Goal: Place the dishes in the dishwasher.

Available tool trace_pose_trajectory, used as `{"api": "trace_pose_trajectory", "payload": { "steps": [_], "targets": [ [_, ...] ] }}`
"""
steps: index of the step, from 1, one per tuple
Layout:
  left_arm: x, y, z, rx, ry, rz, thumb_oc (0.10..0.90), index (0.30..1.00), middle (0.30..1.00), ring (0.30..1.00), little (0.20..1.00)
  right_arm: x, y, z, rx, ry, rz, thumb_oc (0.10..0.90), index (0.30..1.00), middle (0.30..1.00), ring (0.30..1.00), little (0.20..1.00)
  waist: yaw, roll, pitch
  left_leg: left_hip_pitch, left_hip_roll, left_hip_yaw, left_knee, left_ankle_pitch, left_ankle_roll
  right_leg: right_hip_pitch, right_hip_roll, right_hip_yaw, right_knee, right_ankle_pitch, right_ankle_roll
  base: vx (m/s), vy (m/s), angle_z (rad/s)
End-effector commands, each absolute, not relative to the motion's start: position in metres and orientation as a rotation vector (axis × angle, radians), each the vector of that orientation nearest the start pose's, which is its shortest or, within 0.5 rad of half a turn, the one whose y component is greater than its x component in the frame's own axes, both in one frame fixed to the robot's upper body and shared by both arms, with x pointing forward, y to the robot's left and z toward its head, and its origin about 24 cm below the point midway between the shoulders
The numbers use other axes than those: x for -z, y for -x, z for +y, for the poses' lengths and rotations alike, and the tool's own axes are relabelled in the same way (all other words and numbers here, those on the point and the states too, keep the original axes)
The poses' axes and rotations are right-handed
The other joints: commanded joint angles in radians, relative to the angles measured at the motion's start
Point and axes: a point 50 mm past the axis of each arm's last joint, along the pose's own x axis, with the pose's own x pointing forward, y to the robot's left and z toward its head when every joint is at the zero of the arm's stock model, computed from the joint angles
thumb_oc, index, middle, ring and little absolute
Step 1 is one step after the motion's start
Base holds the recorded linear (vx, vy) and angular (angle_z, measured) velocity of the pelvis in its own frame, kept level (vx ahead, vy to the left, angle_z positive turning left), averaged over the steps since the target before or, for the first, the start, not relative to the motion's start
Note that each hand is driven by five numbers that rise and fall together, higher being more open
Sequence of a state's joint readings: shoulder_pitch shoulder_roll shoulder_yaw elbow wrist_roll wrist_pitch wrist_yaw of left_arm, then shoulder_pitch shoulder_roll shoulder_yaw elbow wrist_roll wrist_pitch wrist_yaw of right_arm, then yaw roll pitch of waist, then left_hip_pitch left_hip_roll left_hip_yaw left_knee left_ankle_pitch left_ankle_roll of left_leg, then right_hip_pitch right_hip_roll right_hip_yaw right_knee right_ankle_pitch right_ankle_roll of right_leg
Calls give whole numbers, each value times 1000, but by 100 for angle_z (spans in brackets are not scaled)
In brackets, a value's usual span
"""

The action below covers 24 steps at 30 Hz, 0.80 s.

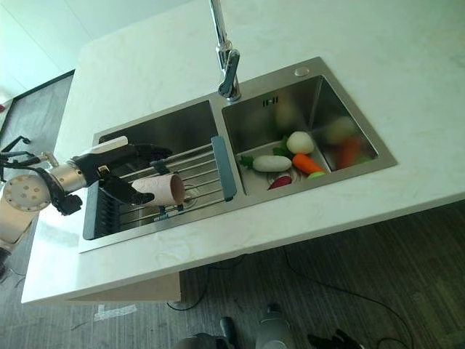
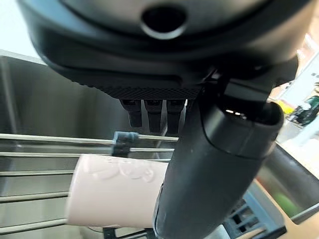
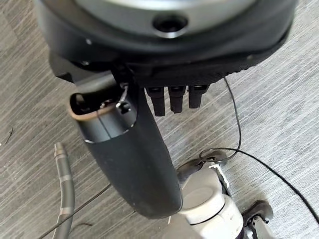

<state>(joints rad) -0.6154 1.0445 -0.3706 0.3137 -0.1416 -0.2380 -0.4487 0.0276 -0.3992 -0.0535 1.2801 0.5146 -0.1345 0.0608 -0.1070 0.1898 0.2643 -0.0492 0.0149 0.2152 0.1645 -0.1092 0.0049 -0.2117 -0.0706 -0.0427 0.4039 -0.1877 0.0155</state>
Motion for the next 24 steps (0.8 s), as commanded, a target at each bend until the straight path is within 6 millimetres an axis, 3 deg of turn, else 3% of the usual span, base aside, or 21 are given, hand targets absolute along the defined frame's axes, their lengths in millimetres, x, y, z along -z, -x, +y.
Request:
{"api": "trace_pose_trajectory", "payload": {
  "steps": [1, 8, 14, 24],
  "targets": [
    [-268, -318, 268, 380, -1114, -332, 800, 900, 900, 900, 900, 133, -66, -322, 609, -131, 999, 800, 900, 900, 900, 900, -15, -16, -59, -65, 25, -71, 135, -171, -8, 94, -101, -30, -104, -44, 121, 32, 39, 5],
    [-259, -313, 281, 347, -1150, -300, 800, 900, 900, 900, 900, 127, -71, -330, 610, -109, 985, 800, 900, 900, 900, 900, -13, 3, -37, -73, 16, -78, 135, -166, -8, 91, -107, -34, -104, -45, 122, 30, 43, 1],
    [-251, -311, 281, 363, -1132, -278, 800, 900, 900, 900, 900, 119, -80, -340, 605, -88, 940, 800, 900, 900, 900, 900, -18, 23, -13, -83, 1, -94, 135, -158, -8, 82, -106, -23, -104, -44, 120, 35, 53, -2],
    [-234, -312, 289, 319, -1212, -192, 800, 900, 900, 900, 900, 113, -85, -347, 612, -79, 910, 800, 900, 900, 900, 900, -33, 27, 18, -97, -3, -92, 135, -151, -8, 63, -105, -9, -104, -35, 121, 4, 28, -5]
  ]
}}
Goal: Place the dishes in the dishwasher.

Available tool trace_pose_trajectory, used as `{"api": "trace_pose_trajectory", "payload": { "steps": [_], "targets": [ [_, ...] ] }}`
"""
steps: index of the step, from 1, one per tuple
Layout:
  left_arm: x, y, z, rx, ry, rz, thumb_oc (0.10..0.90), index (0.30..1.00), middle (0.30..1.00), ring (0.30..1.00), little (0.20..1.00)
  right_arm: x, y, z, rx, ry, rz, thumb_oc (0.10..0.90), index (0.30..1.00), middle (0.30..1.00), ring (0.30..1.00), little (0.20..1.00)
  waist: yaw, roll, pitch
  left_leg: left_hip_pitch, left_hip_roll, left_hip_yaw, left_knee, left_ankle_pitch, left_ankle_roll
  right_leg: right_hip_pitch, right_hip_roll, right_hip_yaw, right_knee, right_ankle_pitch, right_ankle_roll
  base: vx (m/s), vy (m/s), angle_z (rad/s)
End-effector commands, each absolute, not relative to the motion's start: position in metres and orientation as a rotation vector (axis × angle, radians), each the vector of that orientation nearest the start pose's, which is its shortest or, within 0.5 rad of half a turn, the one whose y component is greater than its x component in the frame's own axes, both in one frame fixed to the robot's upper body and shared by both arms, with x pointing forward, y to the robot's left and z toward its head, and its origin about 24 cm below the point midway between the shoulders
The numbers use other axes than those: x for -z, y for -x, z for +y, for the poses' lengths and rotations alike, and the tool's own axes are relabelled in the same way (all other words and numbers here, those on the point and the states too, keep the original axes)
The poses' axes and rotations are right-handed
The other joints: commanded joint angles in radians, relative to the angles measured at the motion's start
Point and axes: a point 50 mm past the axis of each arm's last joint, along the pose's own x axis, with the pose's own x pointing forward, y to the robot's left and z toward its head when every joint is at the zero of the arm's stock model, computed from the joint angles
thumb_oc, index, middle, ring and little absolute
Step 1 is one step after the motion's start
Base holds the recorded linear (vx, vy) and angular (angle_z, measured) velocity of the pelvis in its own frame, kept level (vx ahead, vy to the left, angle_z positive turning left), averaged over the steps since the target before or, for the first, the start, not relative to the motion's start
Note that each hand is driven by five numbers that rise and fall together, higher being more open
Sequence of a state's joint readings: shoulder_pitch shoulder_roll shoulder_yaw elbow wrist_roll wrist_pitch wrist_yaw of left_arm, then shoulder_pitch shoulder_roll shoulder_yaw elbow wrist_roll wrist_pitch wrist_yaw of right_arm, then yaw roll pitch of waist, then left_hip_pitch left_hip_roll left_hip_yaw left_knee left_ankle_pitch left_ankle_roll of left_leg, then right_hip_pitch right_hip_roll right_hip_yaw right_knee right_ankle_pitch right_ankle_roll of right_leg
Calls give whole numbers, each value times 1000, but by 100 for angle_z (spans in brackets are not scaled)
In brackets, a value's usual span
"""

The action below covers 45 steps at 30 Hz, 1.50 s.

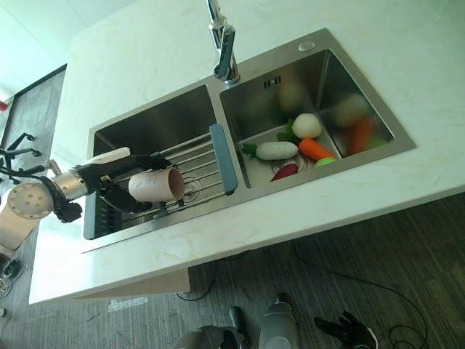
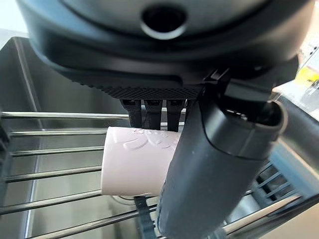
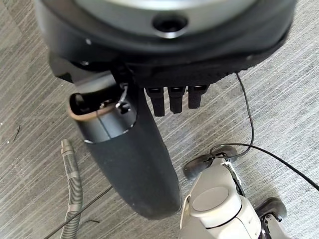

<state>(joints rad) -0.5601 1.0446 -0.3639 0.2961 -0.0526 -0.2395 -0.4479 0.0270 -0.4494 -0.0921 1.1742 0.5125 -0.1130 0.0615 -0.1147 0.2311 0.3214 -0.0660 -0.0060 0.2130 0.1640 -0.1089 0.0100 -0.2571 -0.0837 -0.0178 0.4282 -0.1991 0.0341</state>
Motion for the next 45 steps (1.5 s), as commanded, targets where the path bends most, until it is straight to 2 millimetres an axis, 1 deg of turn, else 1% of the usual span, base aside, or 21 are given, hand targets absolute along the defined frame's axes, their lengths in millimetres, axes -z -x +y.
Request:
{"api": "trace_pose_trajectory", "payload": {
  "steps": [1, 8, 13, 16, 24, 25, 26, 28, 29, 35, 37, 41, 45],
  "targets": [
    [-233, -312, 290, 310, -1217, -191, 800, 900, 900, 900, 900, 113, -85, -347, 613, -81, 910, 800, 900, 900, 900, 900, -26, -16, -37, -81, 18, -88, 136, -151, -12, 107, -92, -34, -128, -23, 103, 0, 0, 0],
    [-227, -314, 300, 197, -1304, -176, 800, 900, 900, 900, 900, 113, -85, -345, 617, -94, 890, 800, 900, 900, 900, 900, -33, -33, -13, -96, 23, -84, 136, -147, -10, 89, -87, -29, -128, -13, 101, -23, -6, -3],
    [-223, -314, 306, 145, -1328, -177, 800, 900, 900, 900, 900, 113, -92, -341, 604, -110, 872, 800, 900, 900, 900, 900, -32, -46, 9, -112, 25, -85, 136, -142, -9, 72, -85, -27, -128, -4, 102, -49, -14, -1],
    [-222, -314, 306, 135, -1333, -181, 800, 900, 900, 900, 900, 113, -94, -338, 592, -115, 865, 800, 900, 900, 900, 900, -31, -53, 18, -120, 26, -87, 136, -140, -9, 64, -83, -27, -128, 1, 101, -37, -9, -1],
    [-228, -317, 303, 109, -1357, -212, 800, 900, 900, 900, 900, 110, -112, -333, 558, -132, 810, 800, 900, 900, 900, 900, -27, -67, 60, -152, 28, -88, 136, -127, -10, 34, -85, -30, -128, 18, 102, -62, -2, -1],
    [-230, -317, 302, 112, -1350, -229, 472, 408, 408, 408, 408, 109, -113, -332, 555, -135, 807, 800, 900, 900, 900, 900, -26, -69, 64, -155, 29, -87, 136, -126, -10, 31, -86, -33, -128, 19, 103, -72, -12, -1],
    [-231, -317, 301, 119, -1336, -241, 400, 300, 300, 300, 300, 109, -115, -331, 552, -138, 804, 800, 900, 900, 900, 900, -25, -71, 67, -158, 30, -86, 136, -125, -10, 28, -87, -35, -128, 21, 103, -68, -22, 1],
    [-232, -318, 296, 140, -1295, -254, 400, 300, 300, 300, 300, 111, -118, -327, 547, -145, 804, 800, 900, 900, 900, 900, -22, -76, 69, -163, 31, -86, 136, -125, -10, 25, -88, -40, -128, 22, 103, -65, -41, 1],
    [-232, -319, 292, 154, -1245, -269, 400, 300, 300, 300, 300, 112, -118, -324, 544, -152, 805, 800, 900, 900, 900, 900, -19, -80, 68, -163, 33, -85, 136, -125, -9, 26, -88, -44, -128, 22, 102, -54, -47, 1],
    [-235, -320, 281, 169, -1149, -332, 400, 300, 300, 300, 300, 116, -116, -319, 539, -157, 822, 800, 900, 900, 900, 900, -14, -84, 50, -149, 38, -80, 136, -126, -12, 43, -90, -59, -128, 16, 99, -16, -16, 0],
    [-238, -319, 281, 142, -1076, -361, 400, 300, 300, 300, 300, 120, -112, -315, 538, -161, 841, 800, 900, 900, 900, 900, -7, -89, 33, -138, 39, -76, 136, -129, -11, 56, -92, -70, -128, 11, 99, -13, -62, 5],
    [-241, -312, 281, 64, -1015, -474, 400, 300, 300, 300, 300, 128, -106, -304, 557, -188, 875, 800, 900, 900, 900, 900, 14, -106, -1, -116, 47, -78, 136, -137, -8, 86, -92, -96, -128, -4, 93, -20, -108, 12],
    [-248, -293, 293, -117, -963, -640, 400, 300, 300, 300, 300, 136, -95, -295, 567, -205, 925, 800, 900, 900, 900, 900, 39, -113, -44, -79, 62, -81, 136, -144, -13, 137, -85, -126, -128, -37, 77, 7, -103, 21]
  ]
}}
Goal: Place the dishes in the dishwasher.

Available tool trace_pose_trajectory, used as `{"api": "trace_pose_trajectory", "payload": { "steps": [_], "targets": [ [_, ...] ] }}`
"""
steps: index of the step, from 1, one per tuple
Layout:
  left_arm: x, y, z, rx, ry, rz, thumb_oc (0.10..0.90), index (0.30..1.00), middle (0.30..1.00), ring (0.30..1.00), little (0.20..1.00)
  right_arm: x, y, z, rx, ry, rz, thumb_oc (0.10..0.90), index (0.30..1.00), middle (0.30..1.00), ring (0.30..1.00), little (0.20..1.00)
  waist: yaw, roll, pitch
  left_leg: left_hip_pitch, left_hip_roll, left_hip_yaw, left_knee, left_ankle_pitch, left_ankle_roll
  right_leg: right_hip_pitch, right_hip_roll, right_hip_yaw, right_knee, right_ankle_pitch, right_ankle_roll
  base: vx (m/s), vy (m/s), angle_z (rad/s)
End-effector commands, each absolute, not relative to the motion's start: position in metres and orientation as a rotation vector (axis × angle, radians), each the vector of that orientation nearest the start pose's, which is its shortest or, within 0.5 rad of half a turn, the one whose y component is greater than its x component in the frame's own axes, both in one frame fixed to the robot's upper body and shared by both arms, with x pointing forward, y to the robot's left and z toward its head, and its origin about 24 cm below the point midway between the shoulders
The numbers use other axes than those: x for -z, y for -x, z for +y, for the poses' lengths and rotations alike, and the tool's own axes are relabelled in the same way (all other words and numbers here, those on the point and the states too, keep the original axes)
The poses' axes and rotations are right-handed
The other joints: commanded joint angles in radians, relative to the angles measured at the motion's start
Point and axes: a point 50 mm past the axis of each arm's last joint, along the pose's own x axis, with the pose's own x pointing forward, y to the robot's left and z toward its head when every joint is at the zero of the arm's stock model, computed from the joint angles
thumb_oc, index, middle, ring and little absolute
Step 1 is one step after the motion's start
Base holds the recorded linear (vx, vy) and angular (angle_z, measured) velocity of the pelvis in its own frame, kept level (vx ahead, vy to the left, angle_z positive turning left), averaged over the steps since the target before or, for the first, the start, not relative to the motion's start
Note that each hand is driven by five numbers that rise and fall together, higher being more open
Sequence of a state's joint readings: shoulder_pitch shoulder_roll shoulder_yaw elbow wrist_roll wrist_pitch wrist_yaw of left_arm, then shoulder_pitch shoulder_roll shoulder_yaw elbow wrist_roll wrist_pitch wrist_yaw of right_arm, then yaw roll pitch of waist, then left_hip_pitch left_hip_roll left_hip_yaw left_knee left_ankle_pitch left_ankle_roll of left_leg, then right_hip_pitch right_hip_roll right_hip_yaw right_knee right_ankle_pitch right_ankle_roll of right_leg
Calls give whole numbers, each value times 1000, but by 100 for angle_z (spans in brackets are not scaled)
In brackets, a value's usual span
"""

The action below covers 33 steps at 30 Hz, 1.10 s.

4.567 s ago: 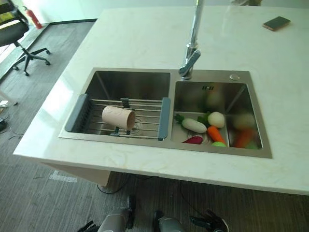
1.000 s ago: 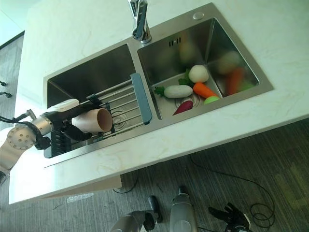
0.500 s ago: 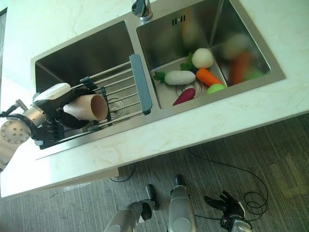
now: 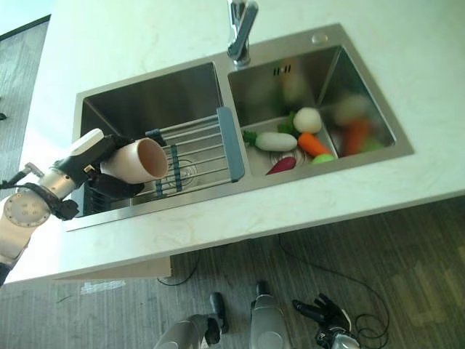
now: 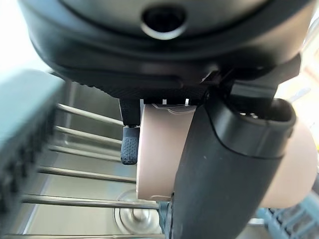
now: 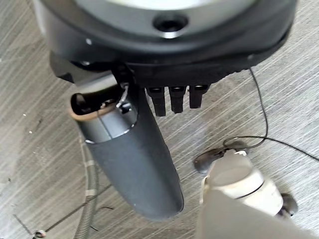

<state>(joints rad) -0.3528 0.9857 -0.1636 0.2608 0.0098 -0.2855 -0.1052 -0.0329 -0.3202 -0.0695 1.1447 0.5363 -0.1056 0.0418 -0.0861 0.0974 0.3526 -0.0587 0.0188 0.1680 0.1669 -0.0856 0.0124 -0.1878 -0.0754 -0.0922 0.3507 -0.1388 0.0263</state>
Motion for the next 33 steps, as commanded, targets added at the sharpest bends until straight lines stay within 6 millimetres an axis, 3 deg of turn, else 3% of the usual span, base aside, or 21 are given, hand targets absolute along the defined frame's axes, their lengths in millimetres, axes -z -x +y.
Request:
{"api": "trace_pose_trajectory", "payload": {
  "steps": [1, 4, 10, 12, 14, 17, 21, 24, 26, 27, 29, 30, 32, 33],
  "targets": [
    [-250, -288, 296, -159, -954, -676, 400, 300, 300, 300, 300, 137, -93, -293, 563, -203, 938, 800, 900, 900, 900, 900, 16, 21, -83, -78, 39, -40, 133, -169, -16, 79, -91, -58, -51, -105, 80, 10, -102, 23],
    [-258, -267, 304, -286, -950, -796, 400, 300, 300, 300, 300, 142, -81, -289, 541, -193, 984, 800, 900, 900, 900, 900, 48, 20, -109, -43, 44, -64, 133, -182, -17, 128, -82, -80, -51, -138, 66, 36, -162, 26],
    [-253, -238, 327, -518, -906, -848, 400, 300, 300, 300, 300, 147, -82, -279, 379, -96, 1060, 800, 900, 900, 900, 900, 98, 22, -129, -15, 54, -100, 133, -185, -27, 168, -57, -99, -51, -169, 42, 7, -188, 21],
    [-248, -230, 335, -585, -890, -829, 400, 300, 300, 300, 300, 149, -81, -276, 330, -78, 1085, 800, 900, 900, 900, 900, 107, 26, -133, -26, 85, -79, 133, -173, -54, 176, -53, -138, -51, -179, 33, -64, -196, 37],
    [-239, -225, 336, -620, -855, -818, 400, 300, 300, 300, 300, 150, -81, -272, 288, -57, 1094, 800, 900, 900, 900, 900, 113, 29, -125, -74, 138, -48, 133, -118, -110, 184, -53, -187, -51, -195, 27, -183, -137, 66],
    [-229, -221, 337, -645, -797, -824, 400, 300, 300, 300, 300, 149, -86, -271, 274, 1, 1088, 800, 900, 900, 900, 900, 117, 31, -114, -114, 180, -4, 133, -76, -128, 179, -68, -235, -51, -201, 20, -232, 30, 152],
    [-203, -225, 327, -634, -759, -787, 400, 300, 300, 300, 300, 147, -76, -281, 406, -41, 1087, 800, 900, 900, 900, 900, 106, 5, -109, -30, 164, 84, 133, -109, -75, 180, -124, -277, -51, -180, 19, -210, 255, 139],
    [-199, -230, 324, -594, -770, -764, 400, 300, 300, 300, 300, 148, -69, -283, 453, -72, 1073, 800, 900, 900, 900, 900, 92, 12, -125, -10, 171, 129, 133, -132, -69, 183, -149, -324, -51, -160, 29, -126, 394, 132],
    [-195, -232, 318, -565, -756, -751, 400, 300, 300, 300, 300, 148, -65, -284, 524, -118, 1061, 800, 900, 900, 900, 900, 99, 16, -137, -15, 147, 111, 133, -149, -65, 193, -174, -344, -51, -145, 52, -1, 702, 204],
    [-194, -232, 309, -514, -758, -763, 400, 300, 300, 300, 300, 149, -66, -282, 569, -162, 1049, 800, 900, 900, 900, 900, 128, 15, -140, -14, 89, 50, 133, -178, -38, 205, -206, -346, -51, -119, 88, 53, 880, 160],
    [-191, -231, 296, -445, -777, -776, 400, 300, 300, 300, 300, 149, -76, -274, 566, -188, 1015, 800, 900, 900, 900, 900, 163, 20, -142, -9, 42, 9, 133, -203, 1, 243, -239, -374, -51, -84, 96, 113, 704, 109],
    [-191, -231, 295, -442, -778, -775, 400, 300, 300, 300, 300, 149, -76, -274, 568, -191, 1014, 800, 900, 900, 900, 900, 163, 20, -142, -8, 41, 7, 133, -204, 3, 246, -240, -376, -51, -82, 97, 162, 476, 71],
    [-191, -234, 287, -390, -790, -777, 400, 300, 300, 300, 300, 151, -79, -264, 559, -224, 1003, 800, 900, 900, 900, 900, 159, 28, -145, 0, 18, -28, 133, -225, 42, 282, -216, -353, -36, -22, 94, 190, 323, 38],
    [-192, -237, 283, -363, -790, -782, 400, 300, 300, 300, 300, 151, -81, -261, 551, -225, 1000, 800, 900, 900, 900, 900, 143, 28, -142, 4, 1, -54, 133, -234, 60, 263, -191, -302, 22, -22, 93, 197, 256, 51]
  ]
}}
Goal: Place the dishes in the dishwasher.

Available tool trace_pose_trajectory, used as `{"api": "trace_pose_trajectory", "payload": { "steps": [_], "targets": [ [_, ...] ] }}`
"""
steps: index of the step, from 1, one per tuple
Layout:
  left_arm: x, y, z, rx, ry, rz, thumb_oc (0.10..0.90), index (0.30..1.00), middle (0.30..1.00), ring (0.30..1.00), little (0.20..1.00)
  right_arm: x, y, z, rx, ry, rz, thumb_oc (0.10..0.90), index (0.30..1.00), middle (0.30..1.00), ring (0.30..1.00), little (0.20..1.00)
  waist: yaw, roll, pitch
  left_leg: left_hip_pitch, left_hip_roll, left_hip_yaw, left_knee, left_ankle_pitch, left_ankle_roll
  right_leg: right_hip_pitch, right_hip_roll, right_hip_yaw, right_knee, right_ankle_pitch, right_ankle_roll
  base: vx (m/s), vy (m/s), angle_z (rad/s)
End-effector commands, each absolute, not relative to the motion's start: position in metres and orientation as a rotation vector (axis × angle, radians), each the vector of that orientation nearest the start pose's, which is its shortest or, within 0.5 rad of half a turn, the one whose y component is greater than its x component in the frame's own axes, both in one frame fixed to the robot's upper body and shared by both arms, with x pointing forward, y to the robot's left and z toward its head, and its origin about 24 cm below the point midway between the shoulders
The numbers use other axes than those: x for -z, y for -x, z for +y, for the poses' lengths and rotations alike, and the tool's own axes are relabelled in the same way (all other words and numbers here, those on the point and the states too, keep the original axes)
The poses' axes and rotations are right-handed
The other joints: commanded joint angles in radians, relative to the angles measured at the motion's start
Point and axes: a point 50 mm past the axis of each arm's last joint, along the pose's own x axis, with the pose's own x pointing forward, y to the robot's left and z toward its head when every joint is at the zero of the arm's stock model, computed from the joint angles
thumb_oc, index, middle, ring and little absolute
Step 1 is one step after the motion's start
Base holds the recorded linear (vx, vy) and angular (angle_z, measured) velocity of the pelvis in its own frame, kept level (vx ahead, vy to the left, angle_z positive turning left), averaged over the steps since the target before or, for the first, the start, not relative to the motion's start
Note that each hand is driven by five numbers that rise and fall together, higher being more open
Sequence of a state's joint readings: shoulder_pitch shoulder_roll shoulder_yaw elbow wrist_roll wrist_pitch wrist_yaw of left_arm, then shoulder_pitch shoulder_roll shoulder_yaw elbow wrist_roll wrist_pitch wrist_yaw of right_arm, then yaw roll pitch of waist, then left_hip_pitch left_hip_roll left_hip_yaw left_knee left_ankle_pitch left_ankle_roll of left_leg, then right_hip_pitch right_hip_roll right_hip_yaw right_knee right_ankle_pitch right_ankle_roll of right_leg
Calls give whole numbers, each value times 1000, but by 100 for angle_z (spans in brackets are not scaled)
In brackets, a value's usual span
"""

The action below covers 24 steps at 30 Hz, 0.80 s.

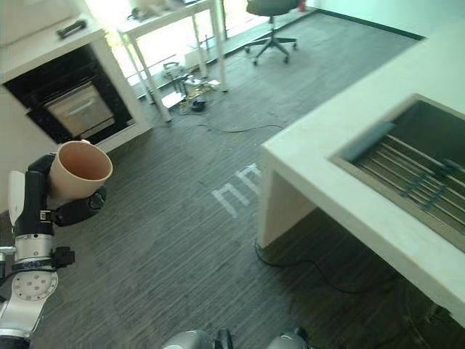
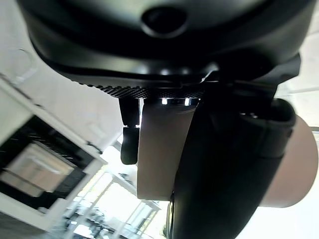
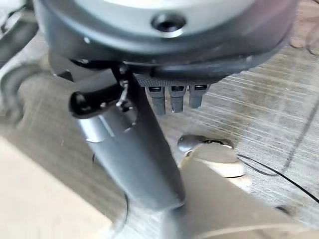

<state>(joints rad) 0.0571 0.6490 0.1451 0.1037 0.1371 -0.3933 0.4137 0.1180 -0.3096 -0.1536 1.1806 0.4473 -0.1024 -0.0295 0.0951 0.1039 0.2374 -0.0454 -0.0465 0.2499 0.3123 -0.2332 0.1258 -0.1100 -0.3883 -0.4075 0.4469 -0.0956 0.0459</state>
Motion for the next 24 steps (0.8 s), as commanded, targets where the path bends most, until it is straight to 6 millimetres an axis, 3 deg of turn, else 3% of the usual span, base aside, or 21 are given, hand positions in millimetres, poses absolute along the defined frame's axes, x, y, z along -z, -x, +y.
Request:
{"api": "trace_pose_trajectory", "payload": {
  "steps": [1, 4, 8, 11, 12, 16, 17, 18, 21, 22, 24],
  "targets": [
    [-196, -242, 278, -318, -788, -797, 400, 300, 300, 300, 300, 151, -81, -259, 551, -226, 997, 800, 900, 900, 900, 900, -65, 14, -21, -6, 37, -172, -12, -96, -32, 147, 182, 87, -21, -82, 71, 166, 159, 59],
    [-210, -254, 274, -268, -803, -826, 400, 300, 300, 300, 300, 151, -82, -257, 518, -203, 1002, 800, 900, 900, 900, 900, -115, 3, -5, -6, 2, -207, -12, -89, -11, 67, 295, 159, 24, -89, 50, 89, 69, 110],
    [-222, -260, 271, -241, -831, -853, 400, 300, 300, 300, 300, 150, -79, -268, 513, -191, 1028, 800, 900, 900, 900, 900, -143, -12, 20, 20, -24, -225, -12, -107, -6, 29, 371, 209, -116, -60, 43, 219, -64, 87],
    [-225, -264, 270, -249, -901, -859, 400, 300, 300, 300, 300, 151, -70, -275, 507, -180, 1071, 800, 900, 900, 900, 900, -151, -23, 36, 62, -36, -207, -12, -142, 0, -97, 356, 183, -147, 36, 78, 355, -166, 43],
    [-225, -265, 270, -255, -923, -859, 400, 300, 300, 300, 300, 151, -68, -277, 510, -181, 1082, 800, 900, 900, 900, 900, -150, -14, 36, 76, -29, -210, -12, -154, 2, -100, 362, 186, -143, 26, 81, 419, -188, -33],
    [-223, -266, 270, -291, -956, -842, 400, 300, 300, 300, 300, 150, -65, -283, 525, -193, 1089, 800, 900, 900, 900, 900, -148, -9, 29, 154, -19, -198, -12, -136, -28, -60, 378, 166, -124, -52, 19, 417, -183, -31],
    [-223, -265, 269, -299, -952, -843, 400, 300, 300, 300, 300, 149, -69, -284, 517, -180, 1077, 800, 900, 900, 900, 900, -147, -11, 23, 183, -17, -185, -12, -118, -43, -33, 378, 168, -147, -63, 7, 544, -175, -16],
    [-226, -262, 268, -302, -937, -852, 400, 300, 300, 300, 300, 146, -75, -286, 503, -165, 1045, 800, 900, 900, 900, 900, -138, -22, 18, 219, -17, -168, -9, -27, -76, -9, 361, 178, -147, -90, -10, 514, -178, -2],
    [-232, -258, 270, -302, -920, -866, 400, 300, 300, 300, 300, 142, -83, -290, 484, -128, 1000, 800, 900, 900, 900, 900, -124, -37, 21, 75, 1, -124, 234, 74, -127, 31, 341, 183, -147, -121, -45, 290, -141, 10],
    [-237, -258, 271, -294, -921, -871, 400, 300, 300, 300, 300, 141, -84, -293, 497, -134, 986, 800, 900, 900, 900, 900, -117, -45, 25, -6, 13, -102, 277, 53, -121, 52, 333, 183, -147, -135, -50, 280, -90, 13],
    [-240, -258, 272, -288, -929, -871, 400, 300, 300, 300, 300, 139, -87, -295, 494, -145, 981, 800, 900, 900, 900, 900, -109, -52, 27, -40, 17, -92, 209, 30, -105, 64, 327, 192, -147, -151, -48, 265, 4, 8]
  ]
}}
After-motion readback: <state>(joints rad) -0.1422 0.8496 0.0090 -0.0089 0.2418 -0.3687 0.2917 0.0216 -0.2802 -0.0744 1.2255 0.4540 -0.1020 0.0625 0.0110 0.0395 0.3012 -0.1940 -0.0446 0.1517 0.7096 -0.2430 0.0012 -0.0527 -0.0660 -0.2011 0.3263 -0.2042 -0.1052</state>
